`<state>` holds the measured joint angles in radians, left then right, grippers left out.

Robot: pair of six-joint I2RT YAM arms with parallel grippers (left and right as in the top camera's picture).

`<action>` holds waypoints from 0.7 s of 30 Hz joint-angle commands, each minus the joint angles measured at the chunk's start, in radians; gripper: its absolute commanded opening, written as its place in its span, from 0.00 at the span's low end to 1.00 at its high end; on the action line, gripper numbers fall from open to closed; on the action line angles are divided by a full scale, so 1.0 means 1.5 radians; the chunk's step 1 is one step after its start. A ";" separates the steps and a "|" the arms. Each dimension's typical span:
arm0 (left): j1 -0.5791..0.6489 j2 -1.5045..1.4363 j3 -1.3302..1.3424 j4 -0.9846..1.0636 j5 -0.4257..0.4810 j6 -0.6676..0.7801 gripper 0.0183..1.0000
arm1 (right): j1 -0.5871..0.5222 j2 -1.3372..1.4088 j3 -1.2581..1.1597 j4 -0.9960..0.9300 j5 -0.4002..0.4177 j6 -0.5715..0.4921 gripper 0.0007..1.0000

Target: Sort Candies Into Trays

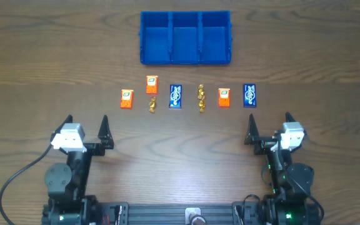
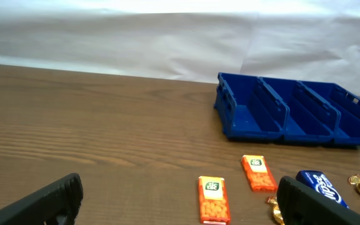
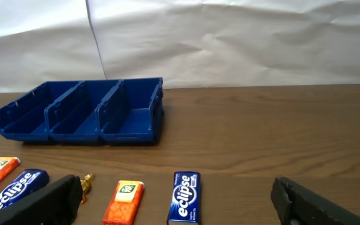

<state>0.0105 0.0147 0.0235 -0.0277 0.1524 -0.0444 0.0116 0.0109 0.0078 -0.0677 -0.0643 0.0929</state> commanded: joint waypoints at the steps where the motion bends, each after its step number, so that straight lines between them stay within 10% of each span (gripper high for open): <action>1: 0.002 -0.005 -0.012 -0.023 0.016 0.005 1.00 | 0.003 -0.005 0.000 -0.006 -0.003 -0.008 1.00; 21: 0.001 -0.005 -0.012 -0.023 0.017 -0.001 1.00 | 0.003 -0.005 0.000 -0.006 -0.003 -0.008 1.00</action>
<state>0.0105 0.0147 0.0235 -0.0277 0.1524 -0.0444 0.0116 0.0109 0.0078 -0.0677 -0.0643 0.0929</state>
